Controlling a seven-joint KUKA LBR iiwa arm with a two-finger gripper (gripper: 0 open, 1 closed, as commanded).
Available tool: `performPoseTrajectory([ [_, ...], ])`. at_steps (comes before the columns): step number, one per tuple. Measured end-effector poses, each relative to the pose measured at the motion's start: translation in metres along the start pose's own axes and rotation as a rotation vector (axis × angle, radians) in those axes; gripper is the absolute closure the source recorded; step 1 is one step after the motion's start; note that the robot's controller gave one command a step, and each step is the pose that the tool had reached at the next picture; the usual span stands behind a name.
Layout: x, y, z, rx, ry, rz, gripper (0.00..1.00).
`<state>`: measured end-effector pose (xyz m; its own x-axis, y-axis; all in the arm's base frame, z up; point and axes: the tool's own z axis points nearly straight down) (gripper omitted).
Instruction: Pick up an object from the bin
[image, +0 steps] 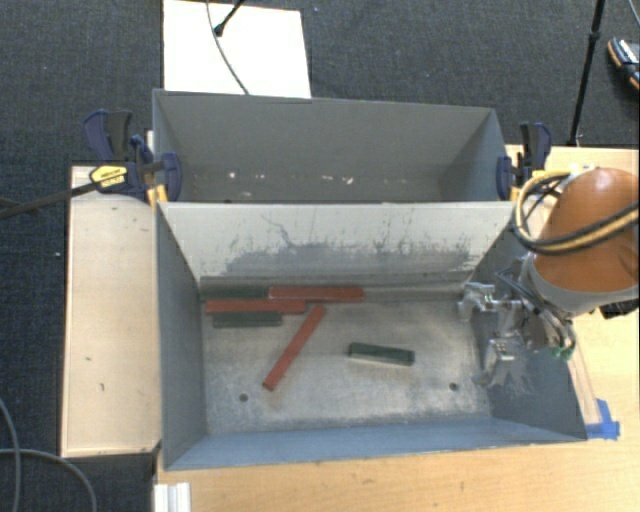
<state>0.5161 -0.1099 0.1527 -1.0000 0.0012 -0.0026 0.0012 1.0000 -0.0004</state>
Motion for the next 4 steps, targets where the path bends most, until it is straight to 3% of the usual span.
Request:
performPoseTrajectory([
  [1, -0.021, 0.061, 0.052, -0.001, 0.000, 0.156, 0.00],
  [2, -0.011, 0.121, 0.025, -0.001, 0.000, -0.001, 0.00],
  [3, -0.008, 0.118, 0.040, -0.002, 0.001, 0.174, 0.00],
  [4, -0.006, 0.120, 0.079, -0.001, 0.001, 0.163, 0.00],
])
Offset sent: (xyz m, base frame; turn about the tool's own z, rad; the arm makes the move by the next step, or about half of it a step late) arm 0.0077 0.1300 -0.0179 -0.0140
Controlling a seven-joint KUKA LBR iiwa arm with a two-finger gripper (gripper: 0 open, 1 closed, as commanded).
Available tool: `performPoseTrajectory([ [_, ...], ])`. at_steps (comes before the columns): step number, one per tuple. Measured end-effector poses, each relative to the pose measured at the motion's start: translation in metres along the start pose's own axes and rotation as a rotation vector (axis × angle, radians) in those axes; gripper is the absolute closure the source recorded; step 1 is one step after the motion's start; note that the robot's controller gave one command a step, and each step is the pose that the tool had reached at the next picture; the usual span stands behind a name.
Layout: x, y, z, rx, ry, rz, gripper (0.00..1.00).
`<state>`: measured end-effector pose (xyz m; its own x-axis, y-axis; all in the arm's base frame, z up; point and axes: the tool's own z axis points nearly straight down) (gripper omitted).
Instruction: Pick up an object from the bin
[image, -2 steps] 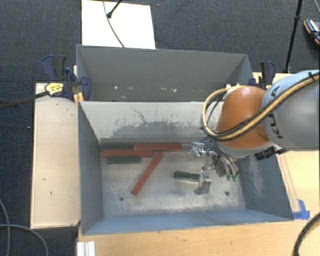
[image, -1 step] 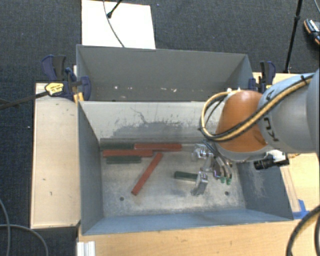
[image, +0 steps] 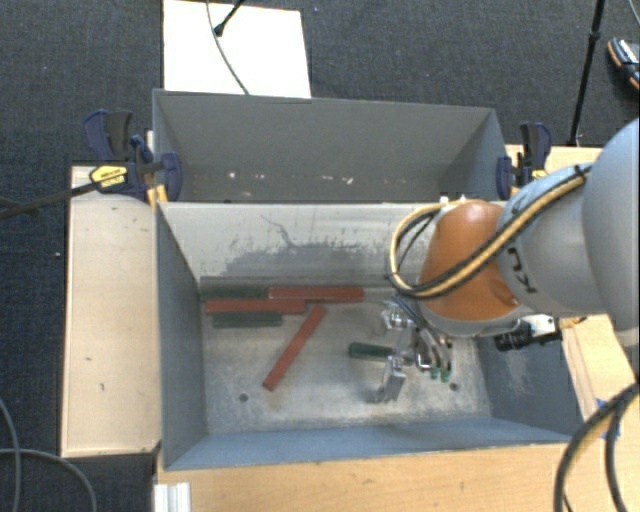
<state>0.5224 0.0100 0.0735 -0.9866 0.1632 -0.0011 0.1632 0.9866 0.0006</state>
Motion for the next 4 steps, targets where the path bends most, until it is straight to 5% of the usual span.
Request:
performPoseTrajectory([
  [1, 0.022, 0.004, 0.003, 0.001, 0.003, 0.263, 1.00],
  [4, 0.025, 0.003, -0.019, 0.004, 0.011, 0.261, 1.00],
])
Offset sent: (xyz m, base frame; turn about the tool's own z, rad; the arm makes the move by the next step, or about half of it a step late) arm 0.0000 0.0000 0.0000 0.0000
